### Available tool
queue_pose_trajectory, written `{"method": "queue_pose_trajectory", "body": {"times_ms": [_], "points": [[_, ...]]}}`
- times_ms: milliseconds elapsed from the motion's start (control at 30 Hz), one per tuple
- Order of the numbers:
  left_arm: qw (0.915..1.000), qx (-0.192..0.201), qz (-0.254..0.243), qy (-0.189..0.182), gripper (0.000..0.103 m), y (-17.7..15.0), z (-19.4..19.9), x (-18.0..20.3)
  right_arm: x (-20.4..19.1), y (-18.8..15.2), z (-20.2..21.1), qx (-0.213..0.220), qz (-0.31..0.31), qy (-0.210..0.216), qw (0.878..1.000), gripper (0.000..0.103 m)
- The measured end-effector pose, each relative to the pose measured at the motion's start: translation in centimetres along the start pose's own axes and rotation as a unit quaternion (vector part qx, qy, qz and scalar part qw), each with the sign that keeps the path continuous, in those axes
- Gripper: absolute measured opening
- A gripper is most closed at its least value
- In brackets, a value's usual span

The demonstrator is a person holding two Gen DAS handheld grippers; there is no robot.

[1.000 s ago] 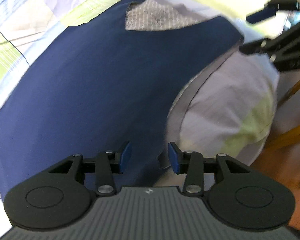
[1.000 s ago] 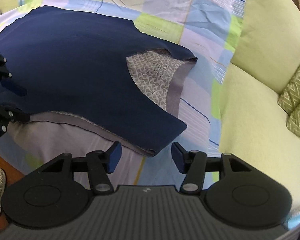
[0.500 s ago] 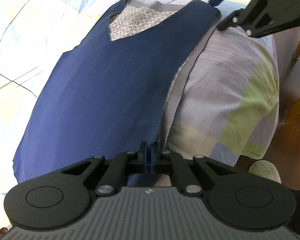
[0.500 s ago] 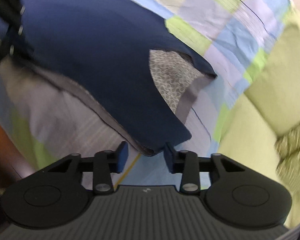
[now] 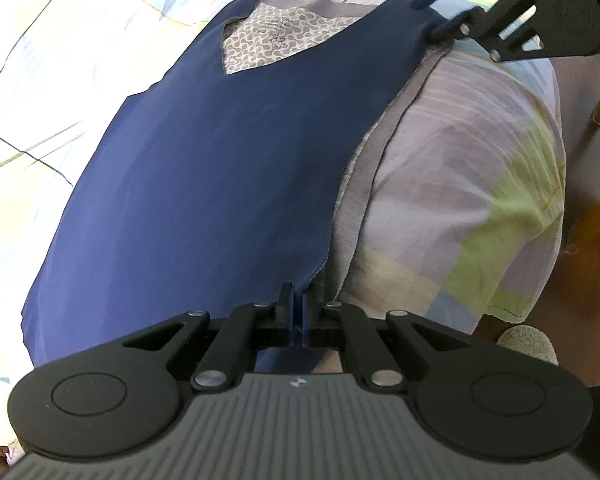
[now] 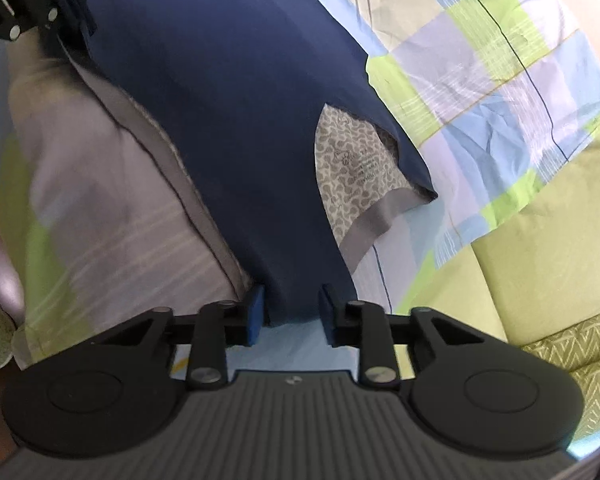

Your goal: Fold clothes

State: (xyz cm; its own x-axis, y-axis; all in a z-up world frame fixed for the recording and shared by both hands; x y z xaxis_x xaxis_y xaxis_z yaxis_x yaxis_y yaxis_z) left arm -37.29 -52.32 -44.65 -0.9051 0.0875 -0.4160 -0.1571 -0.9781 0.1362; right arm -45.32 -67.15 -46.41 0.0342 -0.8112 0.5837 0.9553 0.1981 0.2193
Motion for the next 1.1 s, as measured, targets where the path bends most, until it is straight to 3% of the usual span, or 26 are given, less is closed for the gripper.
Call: {"method": "queue_pose_trajectory", "body": {"times_ms": [167, 367, 600, 733, 833, 900, 933, 967, 1000, 1033, 1067, 1100], "points": [[0.9995, 0.013, -0.027, 0.007, 0.000, -0.2, -0.3, 0.6, -0.5, 0.2, -0.4, 0.013, 0.009, 0.017, 1.000, 0.000], [0.9969, 0.060, -0.046, -0.021, 0.000, -1.2, 2.9, -0.2, 2.2, -0.4, 2.5, 0.043, -0.056, 0.015, 0.997, 0.000], [0.9937, 0.042, -0.093, -0.045, 0.000, -2.0, 0.2, 1.8, -0.1, -2.1, 1.2, 0.003, -0.020, 0.054, 0.998, 0.000], [0.9912, 0.061, -0.096, -0.068, 0.000, -1.7, 0.4, 1.6, 0.3, -1.6, 0.6, 0.000, -0.034, 0.055, 0.998, 0.000], [0.9894, 0.054, -0.123, -0.056, 0.000, -2.0, -0.3, 2.4, 0.0, -2.1, -0.1, -0.010, -0.044, 0.067, 0.997, 0.000], [0.9875, 0.051, -0.140, -0.049, 0.000, -1.6, 0.0, 2.7, -0.3, -1.6, -0.2, -0.018, -0.031, 0.084, 0.996, 0.005], [0.9879, 0.053, -0.130, -0.066, 0.001, -1.1, 0.7, 2.1, 0.0, -1.1, -0.1, -0.025, -0.034, 0.094, 0.995, 0.006], [0.9877, 0.060, -0.105, -0.099, 0.003, -0.5, 2.0, 1.0, 0.6, -0.7, 0.4, -0.025, -0.046, 0.098, 0.994, 0.018], [0.9866, 0.065, -0.089, -0.120, 0.006, -0.2, 2.8, 0.1, 1.3, -0.3, 0.9, -0.024, -0.057, 0.103, 0.993, 0.044], [0.9835, 0.075, -0.070, -0.149, 0.016, 0.2, 4.1, -1.3, 2.1, 0.1, 1.5, -0.019, -0.072, 0.105, 0.992, 0.054], [0.9831, 0.080, -0.056, -0.155, 0.019, 0.4, 4.7, -2.3, 3.4, 0.7, 2.7, 0.000, -0.099, 0.101, 0.990, 0.059], [0.9831, 0.084, -0.043, -0.157, 0.022, 0.5, 5.2, -3.3, 4.6, 1.2, 3.7, 0.015, -0.123, 0.098, 0.987, 0.059]]}}
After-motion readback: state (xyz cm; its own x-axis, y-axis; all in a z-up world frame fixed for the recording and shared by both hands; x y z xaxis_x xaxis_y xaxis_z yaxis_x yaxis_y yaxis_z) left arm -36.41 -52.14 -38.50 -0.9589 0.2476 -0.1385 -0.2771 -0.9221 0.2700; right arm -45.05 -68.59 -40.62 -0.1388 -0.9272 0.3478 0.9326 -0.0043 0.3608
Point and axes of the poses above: each gripper's, at about its wrist camera, not at the fingertips, and z roughly against the way its jaws point, x to its right, y to its top, the point moved 3 cm from there along -z, roughly the way its jaws point, and after that the axes turned 10 degrees about -x, right-handed, at the moved point
